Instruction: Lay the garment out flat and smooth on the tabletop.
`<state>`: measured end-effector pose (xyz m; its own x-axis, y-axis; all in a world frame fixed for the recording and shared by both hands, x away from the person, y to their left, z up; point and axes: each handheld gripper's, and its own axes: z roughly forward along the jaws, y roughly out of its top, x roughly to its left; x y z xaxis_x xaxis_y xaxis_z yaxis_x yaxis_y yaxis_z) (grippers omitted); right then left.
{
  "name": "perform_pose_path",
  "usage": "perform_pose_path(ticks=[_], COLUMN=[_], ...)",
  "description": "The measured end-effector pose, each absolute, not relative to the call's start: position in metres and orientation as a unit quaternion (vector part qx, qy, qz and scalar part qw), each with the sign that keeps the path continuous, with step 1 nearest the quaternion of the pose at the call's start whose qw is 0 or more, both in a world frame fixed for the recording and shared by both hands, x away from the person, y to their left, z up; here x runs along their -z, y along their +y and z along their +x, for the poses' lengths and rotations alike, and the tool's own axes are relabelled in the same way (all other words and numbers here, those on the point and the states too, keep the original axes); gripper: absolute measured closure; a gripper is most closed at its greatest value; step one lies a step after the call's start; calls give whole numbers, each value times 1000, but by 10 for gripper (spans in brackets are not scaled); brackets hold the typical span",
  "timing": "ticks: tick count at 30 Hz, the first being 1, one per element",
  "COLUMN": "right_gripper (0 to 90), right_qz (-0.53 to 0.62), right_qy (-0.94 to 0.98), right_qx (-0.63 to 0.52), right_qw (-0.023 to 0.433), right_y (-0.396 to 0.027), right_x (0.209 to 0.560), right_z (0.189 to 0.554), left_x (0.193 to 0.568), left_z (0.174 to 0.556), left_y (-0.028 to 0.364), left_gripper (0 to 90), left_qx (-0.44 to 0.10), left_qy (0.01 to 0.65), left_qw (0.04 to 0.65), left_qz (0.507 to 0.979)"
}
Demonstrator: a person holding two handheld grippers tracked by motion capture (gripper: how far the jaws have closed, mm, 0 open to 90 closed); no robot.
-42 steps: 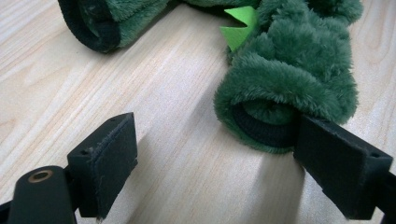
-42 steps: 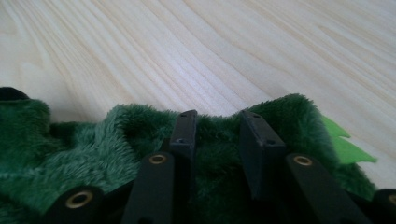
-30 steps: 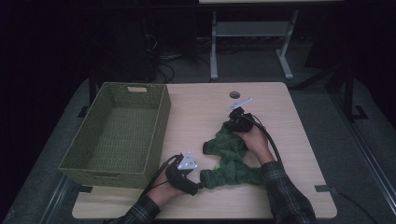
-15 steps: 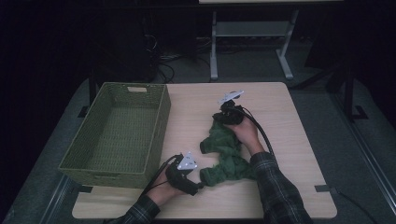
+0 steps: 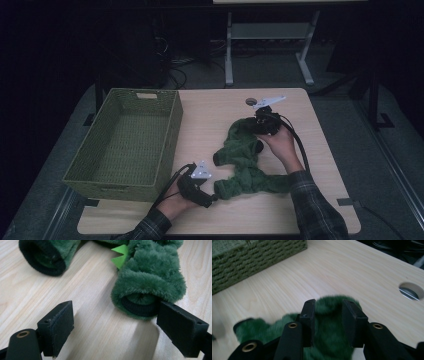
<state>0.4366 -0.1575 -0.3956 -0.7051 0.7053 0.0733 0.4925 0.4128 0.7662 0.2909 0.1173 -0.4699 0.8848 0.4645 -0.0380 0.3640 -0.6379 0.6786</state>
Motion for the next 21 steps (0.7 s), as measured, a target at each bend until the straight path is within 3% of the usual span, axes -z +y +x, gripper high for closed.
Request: perform_pose_path(ticks=[21], right_gripper=[614], right_qz=[349], right_qy=[823], right_qx=[-430], right_qw=[124], right_y=[-193], right_x=[407], right_z=[344], left_x=[478], left_z=[274], left_y=[130], left_gripper=[128], left_qx=[-82], left_qy=[196], left_qw=[384], left_qz=[898])
